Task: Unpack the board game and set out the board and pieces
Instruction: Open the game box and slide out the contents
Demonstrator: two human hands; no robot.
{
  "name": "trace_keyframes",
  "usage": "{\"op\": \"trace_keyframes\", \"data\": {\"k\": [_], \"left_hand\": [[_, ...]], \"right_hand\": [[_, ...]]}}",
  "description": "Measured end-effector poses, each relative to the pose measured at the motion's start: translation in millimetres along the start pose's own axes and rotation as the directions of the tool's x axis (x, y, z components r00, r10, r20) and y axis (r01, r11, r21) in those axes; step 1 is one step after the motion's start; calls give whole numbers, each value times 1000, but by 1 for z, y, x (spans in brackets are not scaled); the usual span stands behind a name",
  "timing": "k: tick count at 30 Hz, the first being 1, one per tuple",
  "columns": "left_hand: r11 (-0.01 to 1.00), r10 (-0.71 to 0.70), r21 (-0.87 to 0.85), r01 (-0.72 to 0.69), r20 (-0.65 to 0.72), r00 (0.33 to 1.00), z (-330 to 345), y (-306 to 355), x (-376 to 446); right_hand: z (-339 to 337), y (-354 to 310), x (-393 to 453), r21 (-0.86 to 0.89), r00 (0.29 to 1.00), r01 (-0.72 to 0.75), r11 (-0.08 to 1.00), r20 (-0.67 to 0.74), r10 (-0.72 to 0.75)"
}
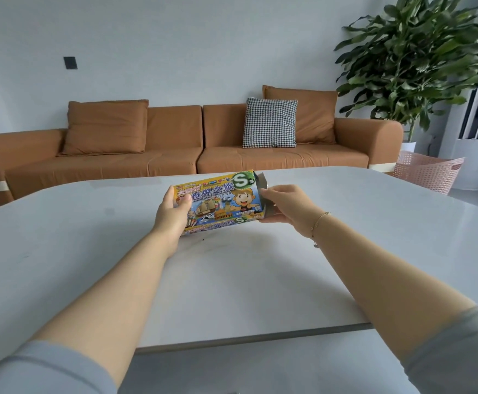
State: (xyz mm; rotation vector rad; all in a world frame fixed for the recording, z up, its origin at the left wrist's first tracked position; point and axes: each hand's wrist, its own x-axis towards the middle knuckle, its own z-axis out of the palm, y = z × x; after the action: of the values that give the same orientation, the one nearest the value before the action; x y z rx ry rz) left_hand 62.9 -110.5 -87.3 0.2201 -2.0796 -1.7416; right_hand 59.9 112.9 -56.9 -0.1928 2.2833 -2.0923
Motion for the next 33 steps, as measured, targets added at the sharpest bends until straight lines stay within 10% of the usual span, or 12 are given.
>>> {"op": "trace_keyframes", "data": {"k": [7,12,16,22,28,33], "left_hand": [[938,18,347,-9,-20,1000,-33,-1,6],[571,261,805,-158,5,965,-50,2,0],[530,86,706,-471,508,857,-49,30,-15],[407,116,734,-544,549,828,-42,45,-14],[514,220,634,-577,553,804,-44,48,-18],[512,254,610,-605,566,785,-41,42,-21]], "right_hand": [[14,5,10,-131,994,-110,985,6,111],[34,7,11,-30,983,-152,988,105,154],[34,6,12,-68,996,-58,996,67,63],[34,-5,4,7,979,43,999,199,-43],[31,-4,0,21,972,16,1000,234,-20],[34,9,9,-676,903,299,673,-27,-429]]}}
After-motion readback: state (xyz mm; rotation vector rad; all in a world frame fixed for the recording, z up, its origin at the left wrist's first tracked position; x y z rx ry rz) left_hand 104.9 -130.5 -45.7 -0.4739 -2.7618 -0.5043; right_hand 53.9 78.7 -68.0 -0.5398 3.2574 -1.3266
